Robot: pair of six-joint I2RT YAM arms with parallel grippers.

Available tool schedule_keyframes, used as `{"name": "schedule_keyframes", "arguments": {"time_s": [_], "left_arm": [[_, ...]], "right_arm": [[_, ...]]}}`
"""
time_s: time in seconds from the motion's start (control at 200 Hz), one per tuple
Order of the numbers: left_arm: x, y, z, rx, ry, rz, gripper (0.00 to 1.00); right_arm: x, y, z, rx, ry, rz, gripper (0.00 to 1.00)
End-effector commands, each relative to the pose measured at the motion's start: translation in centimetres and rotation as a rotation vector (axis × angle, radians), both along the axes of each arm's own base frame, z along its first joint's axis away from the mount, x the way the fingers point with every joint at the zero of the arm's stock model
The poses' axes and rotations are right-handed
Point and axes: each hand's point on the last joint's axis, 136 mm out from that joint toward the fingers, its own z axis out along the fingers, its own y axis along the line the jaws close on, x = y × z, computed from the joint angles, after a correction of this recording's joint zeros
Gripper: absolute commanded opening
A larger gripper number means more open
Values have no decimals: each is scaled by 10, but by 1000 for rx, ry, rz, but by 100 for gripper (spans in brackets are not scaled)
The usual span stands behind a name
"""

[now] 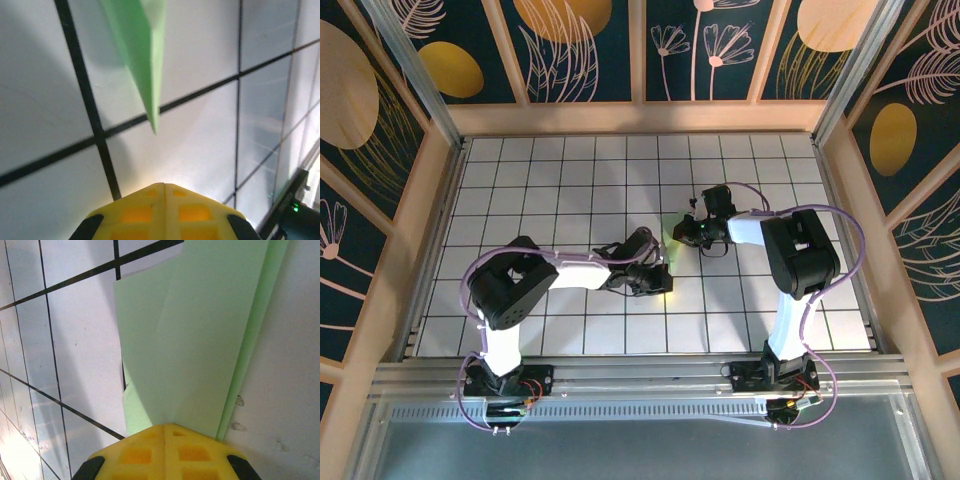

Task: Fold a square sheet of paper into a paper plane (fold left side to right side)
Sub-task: Fold the wing for the fifth time at the center of the table.

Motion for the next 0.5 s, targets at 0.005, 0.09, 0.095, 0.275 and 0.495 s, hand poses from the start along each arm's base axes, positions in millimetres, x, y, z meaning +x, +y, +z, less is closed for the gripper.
{"name": "schedule_keyframes", "arguments": {"time_s": [0.005, 0.09, 0.095, 0.275, 0.495], "left_arm": [[15, -9, 42, -92, -32, -6, 4], [25, -11, 44, -110, -34, -7, 4], [26, -11, 43, -110, -34, -7, 4], [53, -13, 34, -112, -46, 13, 4], [66, -30, 19, -119, -36, -20, 4]], "right_arm": [[-41, -25, -63, -196, 181, -18, 0], [-39, -24, -62, -192, 176, -20, 0], [-39, -24, -62, -193, 175, -20, 0], [-38, -24, -62, -194, 173, -19, 0], [-39, -24, -62, -196, 177, -18, 0]]}}
